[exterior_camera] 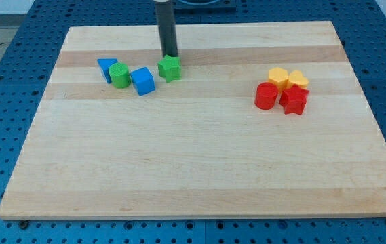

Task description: Separate the green star and blue cube

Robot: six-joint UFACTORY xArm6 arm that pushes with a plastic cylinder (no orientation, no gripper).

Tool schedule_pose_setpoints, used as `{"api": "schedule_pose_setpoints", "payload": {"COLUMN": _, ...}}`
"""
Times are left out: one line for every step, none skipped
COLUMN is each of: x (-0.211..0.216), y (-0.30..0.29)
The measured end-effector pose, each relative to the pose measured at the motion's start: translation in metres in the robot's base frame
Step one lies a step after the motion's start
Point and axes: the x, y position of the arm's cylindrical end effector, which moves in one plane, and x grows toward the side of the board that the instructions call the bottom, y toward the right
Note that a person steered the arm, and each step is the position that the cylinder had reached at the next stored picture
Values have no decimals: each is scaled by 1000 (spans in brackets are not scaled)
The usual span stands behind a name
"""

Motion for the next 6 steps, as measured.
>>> {"api": "schedule_pose_setpoints", "payload": {"x": 34, "y": 2}}
{"api": "schedule_pose_setpoints", "payload": {"x": 71, "y": -20}}
{"api": "schedule_pose_setpoints", "payload": {"x": 87, "y": -38}}
{"api": "schedule_pose_setpoints", "payload": {"x": 87, "y": -38}}
{"api": "schedule_pose_setpoints", "payload": {"x": 88, "y": -53}}
{"api": "schedule_pose_setpoints", "payload": {"x": 96, "y": -74}}
